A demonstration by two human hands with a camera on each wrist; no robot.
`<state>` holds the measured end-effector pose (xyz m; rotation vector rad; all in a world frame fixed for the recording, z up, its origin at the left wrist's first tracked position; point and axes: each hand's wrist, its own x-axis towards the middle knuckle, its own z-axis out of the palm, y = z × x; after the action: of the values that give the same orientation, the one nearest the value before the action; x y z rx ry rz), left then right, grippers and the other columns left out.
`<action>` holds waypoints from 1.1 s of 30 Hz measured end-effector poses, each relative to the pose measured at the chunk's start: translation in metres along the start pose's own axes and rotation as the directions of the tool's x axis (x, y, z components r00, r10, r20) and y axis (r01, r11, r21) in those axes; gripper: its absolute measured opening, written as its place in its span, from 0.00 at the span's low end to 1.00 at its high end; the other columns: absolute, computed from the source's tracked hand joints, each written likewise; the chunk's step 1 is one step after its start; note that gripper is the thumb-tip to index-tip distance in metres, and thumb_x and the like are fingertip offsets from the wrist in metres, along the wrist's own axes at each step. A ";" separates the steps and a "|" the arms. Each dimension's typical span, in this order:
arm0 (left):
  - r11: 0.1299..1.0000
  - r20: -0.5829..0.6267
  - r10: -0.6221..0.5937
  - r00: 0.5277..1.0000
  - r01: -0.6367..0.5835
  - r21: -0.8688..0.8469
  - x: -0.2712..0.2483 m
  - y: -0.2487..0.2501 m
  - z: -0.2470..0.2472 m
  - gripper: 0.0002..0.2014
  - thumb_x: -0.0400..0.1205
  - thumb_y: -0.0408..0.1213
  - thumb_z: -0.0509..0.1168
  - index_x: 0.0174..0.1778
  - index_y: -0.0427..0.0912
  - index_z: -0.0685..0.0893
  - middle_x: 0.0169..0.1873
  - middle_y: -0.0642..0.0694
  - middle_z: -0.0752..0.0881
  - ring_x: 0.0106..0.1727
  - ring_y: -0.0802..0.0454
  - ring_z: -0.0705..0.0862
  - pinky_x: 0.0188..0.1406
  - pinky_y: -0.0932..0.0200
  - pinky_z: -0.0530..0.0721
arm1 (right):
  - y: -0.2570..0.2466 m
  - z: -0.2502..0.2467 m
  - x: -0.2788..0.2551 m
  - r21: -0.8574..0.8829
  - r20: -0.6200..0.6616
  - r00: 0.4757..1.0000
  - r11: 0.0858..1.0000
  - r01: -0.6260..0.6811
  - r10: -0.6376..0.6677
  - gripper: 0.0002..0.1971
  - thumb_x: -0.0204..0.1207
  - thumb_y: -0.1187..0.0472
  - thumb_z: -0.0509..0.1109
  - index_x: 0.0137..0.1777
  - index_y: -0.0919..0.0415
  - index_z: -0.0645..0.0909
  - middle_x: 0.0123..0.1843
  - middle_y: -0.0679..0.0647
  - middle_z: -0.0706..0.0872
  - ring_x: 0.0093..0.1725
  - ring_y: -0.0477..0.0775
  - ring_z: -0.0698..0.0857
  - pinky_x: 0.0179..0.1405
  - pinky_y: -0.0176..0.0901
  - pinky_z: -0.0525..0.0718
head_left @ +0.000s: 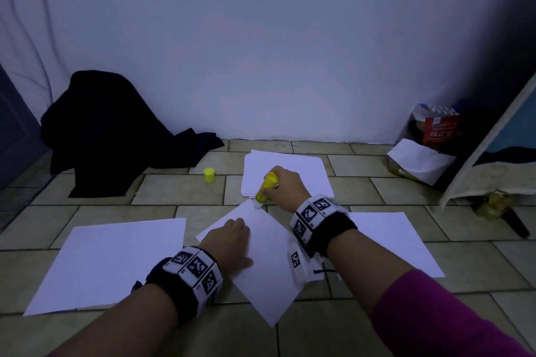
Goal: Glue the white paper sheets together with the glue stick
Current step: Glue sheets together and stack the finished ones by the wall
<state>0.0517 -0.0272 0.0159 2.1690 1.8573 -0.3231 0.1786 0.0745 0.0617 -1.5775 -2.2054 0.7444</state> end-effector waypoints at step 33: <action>0.981 0.003 0.063 0.998 -0.062 0.186 -0.004 -0.002 -0.012 0.33 0.79 0.58 0.64 0.76 0.43 0.66 0.77 0.41 0.57 0.72 0.43 0.69 0.62 0.49 0.76 | 0.048 -0.063 -0.059 -0.269 0.190 0.980 0.956 0.115 -0.064 0.15 0.72 0.60 0.76 0.56 0.62 0.81 0.55 0.56 0.84 0.49 0.49 0.76 0.40 0.38 0.74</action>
<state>0.0488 -0.0264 0.0288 2.3440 1.8212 -0.4986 0.2693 0.0454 0.0871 -1.5748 -2.5916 0.5898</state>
